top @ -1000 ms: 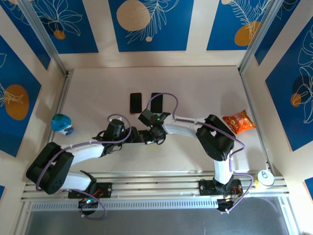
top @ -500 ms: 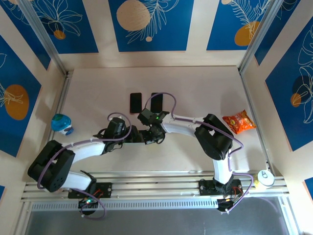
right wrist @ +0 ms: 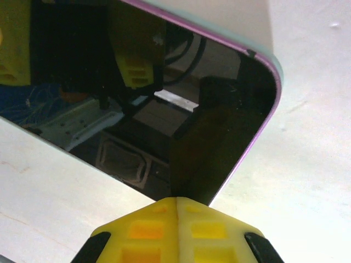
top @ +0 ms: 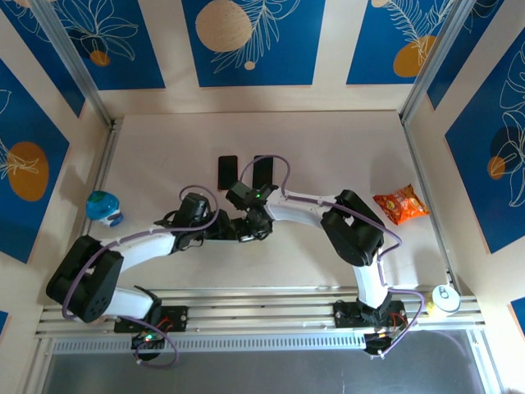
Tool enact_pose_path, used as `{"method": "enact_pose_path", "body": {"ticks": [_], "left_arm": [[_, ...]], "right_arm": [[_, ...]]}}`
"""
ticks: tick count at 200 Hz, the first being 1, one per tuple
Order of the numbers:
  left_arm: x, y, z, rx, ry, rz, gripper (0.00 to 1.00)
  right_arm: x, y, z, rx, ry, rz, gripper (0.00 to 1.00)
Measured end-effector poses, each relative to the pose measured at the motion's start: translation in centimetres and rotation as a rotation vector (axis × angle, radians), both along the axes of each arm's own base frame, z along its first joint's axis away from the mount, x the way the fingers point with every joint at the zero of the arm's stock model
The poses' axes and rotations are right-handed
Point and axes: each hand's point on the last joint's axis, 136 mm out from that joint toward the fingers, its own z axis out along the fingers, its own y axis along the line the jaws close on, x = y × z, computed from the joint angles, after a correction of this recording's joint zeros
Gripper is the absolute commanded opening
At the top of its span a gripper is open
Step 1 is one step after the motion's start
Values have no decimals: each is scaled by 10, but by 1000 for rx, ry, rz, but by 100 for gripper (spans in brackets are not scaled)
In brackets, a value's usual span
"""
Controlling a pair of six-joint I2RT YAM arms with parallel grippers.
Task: Put the phone into the phone case
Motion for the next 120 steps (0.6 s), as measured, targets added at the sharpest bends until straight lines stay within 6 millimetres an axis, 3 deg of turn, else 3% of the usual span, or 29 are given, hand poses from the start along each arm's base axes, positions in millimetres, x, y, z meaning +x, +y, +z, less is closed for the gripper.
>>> {"method": "enact_pose_path", "body": {"ticks": [75,120], "left_arm": [[-10,25,1,42,-41,55,64],[-12,32,-3,52,-57,73,64]], "right_arm": [[-24,39,-5,72,-5,24,0],[-33,52,-9,105,24,34,0]]}}
